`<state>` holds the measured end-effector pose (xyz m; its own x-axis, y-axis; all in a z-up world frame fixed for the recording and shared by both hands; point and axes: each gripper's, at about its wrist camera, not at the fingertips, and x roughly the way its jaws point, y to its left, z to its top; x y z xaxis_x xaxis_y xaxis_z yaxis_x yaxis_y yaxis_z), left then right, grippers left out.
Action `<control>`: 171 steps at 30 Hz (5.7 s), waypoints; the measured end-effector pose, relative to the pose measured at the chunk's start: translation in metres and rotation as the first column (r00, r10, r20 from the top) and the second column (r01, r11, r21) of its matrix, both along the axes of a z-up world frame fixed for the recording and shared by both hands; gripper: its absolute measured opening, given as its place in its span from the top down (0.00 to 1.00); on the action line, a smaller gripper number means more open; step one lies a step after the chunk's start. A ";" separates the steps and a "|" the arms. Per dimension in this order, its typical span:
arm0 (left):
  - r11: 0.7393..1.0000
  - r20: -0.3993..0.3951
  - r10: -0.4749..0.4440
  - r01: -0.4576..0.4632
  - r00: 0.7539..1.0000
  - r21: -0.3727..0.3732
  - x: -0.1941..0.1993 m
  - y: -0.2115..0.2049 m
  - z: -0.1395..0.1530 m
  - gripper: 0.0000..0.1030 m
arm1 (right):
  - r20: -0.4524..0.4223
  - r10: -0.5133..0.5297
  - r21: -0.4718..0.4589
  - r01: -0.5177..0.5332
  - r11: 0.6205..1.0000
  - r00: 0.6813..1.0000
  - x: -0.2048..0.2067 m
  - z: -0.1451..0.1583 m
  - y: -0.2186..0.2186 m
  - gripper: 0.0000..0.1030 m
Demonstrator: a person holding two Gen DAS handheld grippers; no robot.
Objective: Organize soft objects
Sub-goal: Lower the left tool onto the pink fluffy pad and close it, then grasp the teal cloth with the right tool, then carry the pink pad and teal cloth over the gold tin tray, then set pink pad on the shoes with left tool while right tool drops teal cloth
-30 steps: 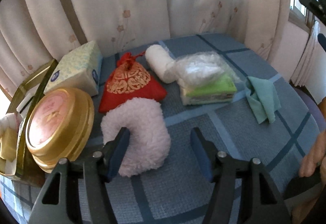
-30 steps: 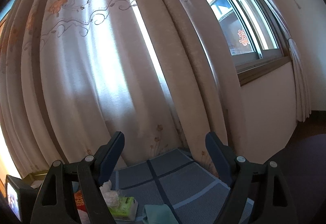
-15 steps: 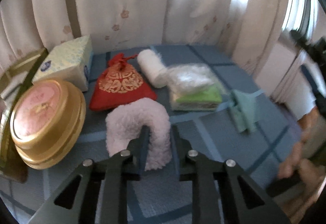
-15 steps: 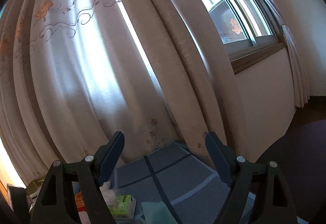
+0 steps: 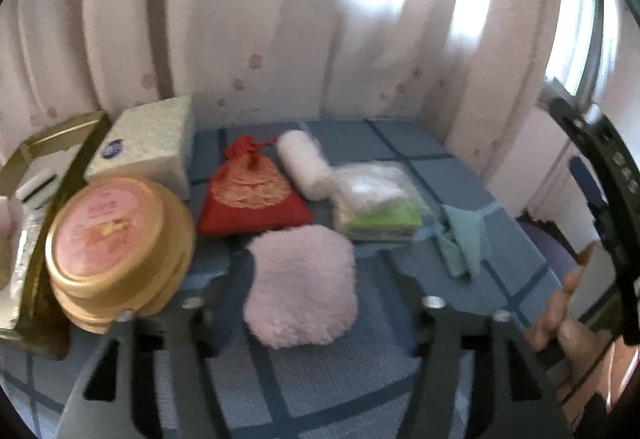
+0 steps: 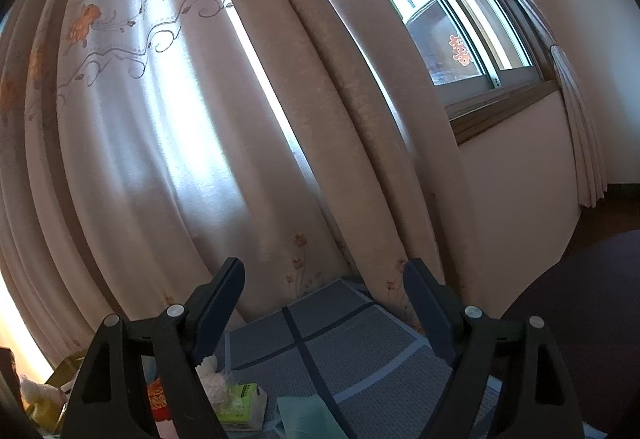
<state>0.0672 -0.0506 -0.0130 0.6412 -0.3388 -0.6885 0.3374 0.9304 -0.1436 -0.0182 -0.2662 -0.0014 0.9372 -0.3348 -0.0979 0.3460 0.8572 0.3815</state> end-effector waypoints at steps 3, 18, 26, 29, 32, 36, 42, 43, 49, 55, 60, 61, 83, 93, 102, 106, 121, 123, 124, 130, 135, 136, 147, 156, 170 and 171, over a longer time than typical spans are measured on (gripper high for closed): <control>0.999 -0.033 0.006 -0.004 0.999 0.043 0.010 -0.008 -0.007 0.37 | -0.012 0.005 0.014 -0.005 1.000 1.000 0.002 -0.001 -0.003 0.19; 0.997 -0.101 0.045 -0.039 0.994 0.068 0.021 -0.006 -0.030 0.68 | -0.063 0.016 0.151 -0.007 0.989 0.998 0.011 -0.012 -0.025 0.19; 0.999 -0.014 0.028 -0.028 1.000 0.025 -0.002 -0.004 -0.016 0.72 | -0.213 0.211 0.249 -0.156 0.956 0.954 0.037 -0.024 -0.032 0.19; 0.998 0.015 0.054 -0.054 0.998 0.012 -0.005 0.000 -0.012 0.72 | -0.344 0.279 0.237 -0.204 0.950 0.897 0.049 -0.027 -0.022 0.19; 0.997 0.036 0.078 -0.078 0.996 -0.015 -0.008 0.008 -0.008 0.72 | -0.459 0.315 0.212 -0.242 0.947 0.831 0.059 -0.032 -0.011 0.19; 0.997 0.052 0.082 -0.081 0.995 -0.016 -0.010 0.009 -0.006 0.72 | -0.539 0.306 0.156 -0.263 0.952 0.785 0.067 -0.034 0.008 0.22; 0.997 0.043 0.080 -0.080 0.996 -0.005 -0.008 0.007 -0.008 0.72 | -0.662 0.279 0.092 -0.294 0.951 0.696 0.080 -0.047 0.028 0.47; 0.997 0.038 0.078 -0.078 0.996 -0.006 -0.007 0.008 -0.008 0.72 | -0.679 0.266 0.078 -0.293 0.953 0.684 0.081 -0.050 0.030 0.51; 0.996 0.036 0.083 -0.082 0.996 -0.031 -0.007 0.011 -0.008 0.72 | -0.680 0.251 0.051 -0.297 0.953 0.689 0.080 -0.048 0.034 0.88; 0.995 0.060 0.083 -0.079 0.995 -0.065 -0.014 0.020 -0.005 0.72 | -0.602 0.265 0.076 -0.276 0.958 0.754 0.060 -0.039 0.033 0.90; 0.991 0.059 0.114 -0.109 0.992 -0.076 -0.017 0.038 -0.010 0.72 | -0.512 0.267 0.047 -0.284 0.958 0.817 0.040 -0.025 0.049 0.90; 0.991 0.067 0.120 -0.115 0.991 -0.075 -0.018 0.041 -0.009 0.72 | -0.496 0.272 0.045 -0.288 0.957 0.825 0.038 -0.022 0.053 0.90; 0.947 0.189 0.321 -0.318 0.928 -0.045 -0.020 0.155 0.011 0.73 | -0.384 0.492 -0.007 -0.536 0.844 0.781 0.048 0.006 0.194 0.89; 0.923 0.197 0.384 -0.382 0.902 -0.050 -0.019 0.194 0.013 0.73 | -0.370 0.560 -0.041 -0.615 0.788 0.742 0.053 0.018 0.244 0.89; 0.892 0.217 0.448 -0.451 0.867 -0.038 -0.016 0.228 0.017 0.73 | -0.353 0.611 -0.079 -0.673 0.735 0.709 0.060 0.028 0.286 0.89; 0.881 0.230 0.465 -0.472 0.855 -0.026 -0.013 0.238 0.018 0.73 | -0.346 0.629 -0.090 -0.692 0.717 0.696 0.067 0.030 0.301 0.89; 0.843 0.275 0.508 -0.537 0.817 0.037 0.021 0.266 0.021 0.73 | -0.312 0.640 -0.165 -0.703 0.691 0.702 0.102 0.032 0.349 0.89; 0.840 0.274 0.511 -0.541 0.815 0.046 0.028 0.268 0.020 0.73 | -0.321 0.628 -0.183 -0.696 0.694 0.709 0.108 0.031 0.355 0.89; 0.838 0.274 0.512 -0.544 0.814 0.049 0.031 0.269 0.019 0.73 | -0.324 0.625 -0.186 -0.695 0.695 0.711 0.111 0.032 0.358 0.89; 0.816 0.312 0.516 -0.569 0.797 0.102 0.044 0.269 0.016 0.73 | -0.339 0.607 -0.176 -0.682 0.710 0.719 0.129 0.025 0.368 0.89; 0.788 0.360 0.514 -0.594 0.779 0.159 0.047 0.263 0.007 0.73 | -0.360 0.577 -0.206 -0.666 0.717 0.733 0.136 0.015 0.374 0.89; 0.784 0.369 0.510 -0.597 0.777 0.172 0.047 0.261 0.004 0.73 | -0.364 0.573 -0.210 -0.664 0.718 0.734 0.137 0.014 0.374 0.89; 0.796 0.327 0.516 -0.584 0.791 0.157 0.052 0.265 0.005 0.67 | -0.396 0.572 -0.195 -0.675 0.712 0.718 0.153 0.004 0.377 0.89; 0.800 0.320 0.522 -0.584 0.791 0.140 0.051 0.266 0.004 0.18 | -0.379 0.689 -0.086 -0.765 0.638 0.618 0.164 -0.002 0.371 0.60; 0.773 0.326 0.591 -0.634 0.738 0.034 0.039 0.278 0.006 0.01 | -0.231 0.637 -0.214 -0.677 0.704 0.736 0.133 0.009 0.359 0.21; 0.774 0.333 0.588 -0.632 0.737 0.033 0.038 0.277 0.007 0.01 | -0.221 0.625 -0.211 -0.662 0.719 0.749 0.132 0.009 0.356 0.21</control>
<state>0.1051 0.2263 -0.0062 0.8507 0.2769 -0.4469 -0.3056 0.9521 0.0081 0.1134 0.0893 0.0078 0.9209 0.3150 -0.2298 -0.2980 0.9486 0.1062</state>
